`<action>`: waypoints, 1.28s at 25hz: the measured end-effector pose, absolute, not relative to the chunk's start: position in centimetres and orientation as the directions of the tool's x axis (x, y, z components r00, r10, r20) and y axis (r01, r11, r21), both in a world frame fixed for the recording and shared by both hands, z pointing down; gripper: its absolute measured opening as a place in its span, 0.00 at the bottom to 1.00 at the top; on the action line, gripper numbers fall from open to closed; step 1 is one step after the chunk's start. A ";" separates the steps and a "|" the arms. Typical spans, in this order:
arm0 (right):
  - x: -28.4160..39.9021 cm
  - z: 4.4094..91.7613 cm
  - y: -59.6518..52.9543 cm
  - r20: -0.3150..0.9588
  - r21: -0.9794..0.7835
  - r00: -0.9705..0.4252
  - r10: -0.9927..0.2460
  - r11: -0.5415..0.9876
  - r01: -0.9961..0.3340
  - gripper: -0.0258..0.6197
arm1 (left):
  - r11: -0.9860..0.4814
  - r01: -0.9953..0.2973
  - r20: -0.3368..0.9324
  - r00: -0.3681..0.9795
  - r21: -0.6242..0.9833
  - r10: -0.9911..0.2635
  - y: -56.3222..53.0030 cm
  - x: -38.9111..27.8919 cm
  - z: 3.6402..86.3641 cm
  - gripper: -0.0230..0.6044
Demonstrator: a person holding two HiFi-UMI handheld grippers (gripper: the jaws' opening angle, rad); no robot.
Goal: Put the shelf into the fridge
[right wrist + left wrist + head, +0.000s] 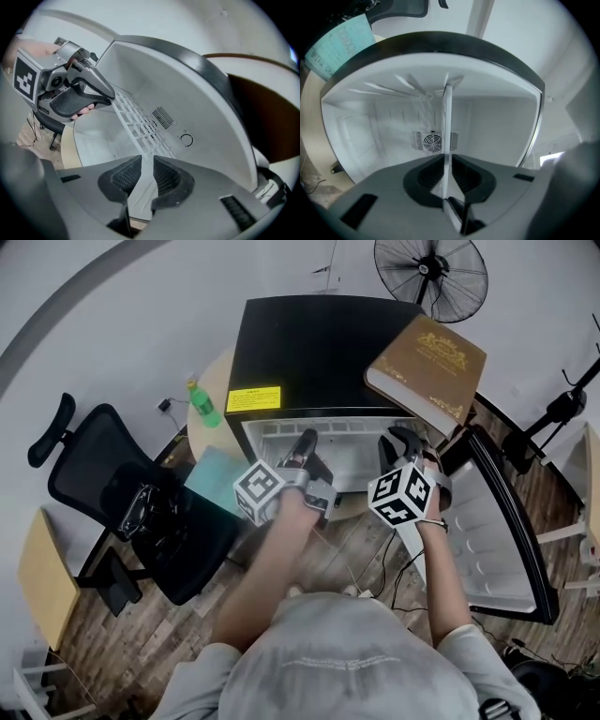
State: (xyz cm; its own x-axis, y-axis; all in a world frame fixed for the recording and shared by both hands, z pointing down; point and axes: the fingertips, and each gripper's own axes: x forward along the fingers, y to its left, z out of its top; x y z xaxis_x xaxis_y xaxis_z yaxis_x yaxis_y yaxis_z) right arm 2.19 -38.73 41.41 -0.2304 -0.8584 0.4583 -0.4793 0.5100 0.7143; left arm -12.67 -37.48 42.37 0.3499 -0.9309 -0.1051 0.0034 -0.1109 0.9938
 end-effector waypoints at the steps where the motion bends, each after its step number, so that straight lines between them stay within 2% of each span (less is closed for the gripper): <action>1: 2.2 41.2 -38.3 0.450 0.714 -0.237 -0.861 0.506 -0.484 0.18 | -0.120 0.001 -0.113 0.361 0.993 -0.926 -37.1 -12.6 42.3 0.10; 5: 2.2 40.6 -36.1 0.436 0.666 -0.286 -0.854 0.519 -0.536 0.17 | -0.180 -0.049 -0.143 0.424 0.982 -0.894 -35.0 -11.4 41.4 0.10; 7: 2.3 40.1 -34.9 0.426 0.598 -0.330 -0.843 0.535 -0.596 0.13 | -0.236 -0.106 -0.164 0.452 0.966 -0.877 -34.0 -11.1 40.2 0.10; 9: 2.5 39.3 -33.9 0.406 0.513 -0.377 -0.833 0.549 -0.660 0.11 | -0.305 -0.200 -0.181 0.470 0.931 -0.864 -33.1 -11.3 38.6 0.10; 11: 2.7 38.2 -32.9 0.377 0.448 -0.410 -0.831 0.551 -0.704 0.09 | -0.372 -0.350 -0.175 0.481 0.860 -0.859 -32.3 -12.1 37.0 0.09; 15: 3.7 36.1 -31.4 0.307 0.365 -0.452 -0.838 0.542 -0.757 0.08 | -0.461 -0.658 -0.117 0.497 0.595 -0.860 -30.6 -13.6 34.3 0.08; 19: 4.5 34.0 -30.2 0.253 0.323 -0.480 -0.840 0.541 -0.777 0.07 | -0.545 -0.816 -0.039 0.549 0.194 -0.835 -28.4 -13.1 31.2 0.08; 22: 4.8 32.4 -29.4 0.217 0.327 -0.494 -0.842 0.540 -0.776 0.06 | -0.533 -0.839 0.039 0.532 -0.113 -0.846 -27.2 -12.8 30.3 0.08; 24: 4.8 31.3 -29.0 0.189 0.334 -0.501 -0.844 0.535 -0.776 0.06 | -0.509 -0.824 0.061 0.511 -0.249 -0.857 -26.5 -12.8 29.9 0.08; 29: 4.5 29.0 -28.5 0.133 0.367 -0.506 -0.852 0.517 -0.774 0.06 | -0.457 -0.750 0.082 0.480 -0.479 -0.874 -25.4 -12.2 29.1 0.08; 32: 3.9 28.7 -28.2 0.132 0.406 -0.514 -0.848 0.519 -0.752 0.06 | -0.432 -0.712 0.098 0.460 -0.554 -0.883 -25.0 -12.1 29.3 0.08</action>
